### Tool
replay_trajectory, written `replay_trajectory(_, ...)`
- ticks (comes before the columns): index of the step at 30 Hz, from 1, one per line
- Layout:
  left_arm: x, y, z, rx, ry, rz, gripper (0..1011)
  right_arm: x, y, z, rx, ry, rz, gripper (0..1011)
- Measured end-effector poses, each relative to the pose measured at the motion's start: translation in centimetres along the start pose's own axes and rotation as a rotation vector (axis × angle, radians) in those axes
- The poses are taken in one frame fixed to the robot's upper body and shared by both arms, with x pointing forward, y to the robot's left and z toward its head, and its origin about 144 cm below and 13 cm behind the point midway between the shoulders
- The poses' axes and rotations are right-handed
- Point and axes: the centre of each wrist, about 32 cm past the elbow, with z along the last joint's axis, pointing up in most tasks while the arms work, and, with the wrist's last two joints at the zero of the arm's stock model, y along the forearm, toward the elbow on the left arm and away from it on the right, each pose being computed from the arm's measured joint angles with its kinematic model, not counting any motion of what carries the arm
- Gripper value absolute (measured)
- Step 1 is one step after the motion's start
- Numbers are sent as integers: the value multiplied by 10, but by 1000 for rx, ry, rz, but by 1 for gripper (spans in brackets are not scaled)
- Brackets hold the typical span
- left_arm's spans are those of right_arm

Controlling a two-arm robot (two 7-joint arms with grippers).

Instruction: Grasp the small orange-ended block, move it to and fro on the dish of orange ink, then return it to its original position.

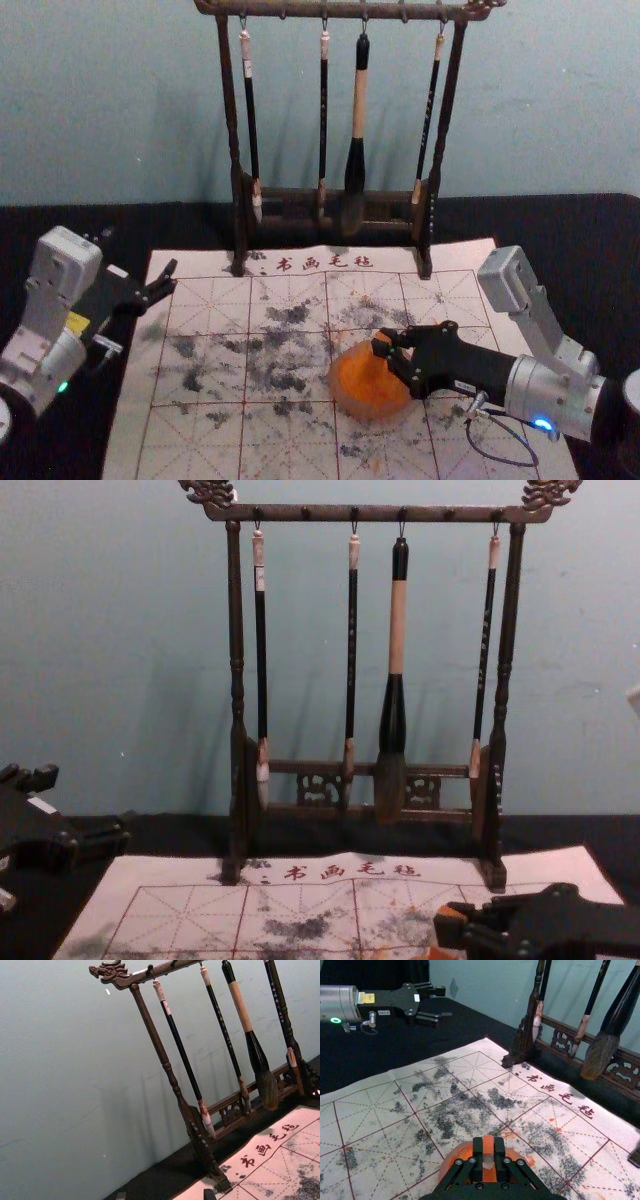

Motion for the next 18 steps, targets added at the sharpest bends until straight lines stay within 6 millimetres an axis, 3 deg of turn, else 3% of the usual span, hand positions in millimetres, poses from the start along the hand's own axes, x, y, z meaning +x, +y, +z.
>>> replay_trajectory(18,0,0,0,0,0,0,1001,-2,-14,3,-9,3,-15,93)
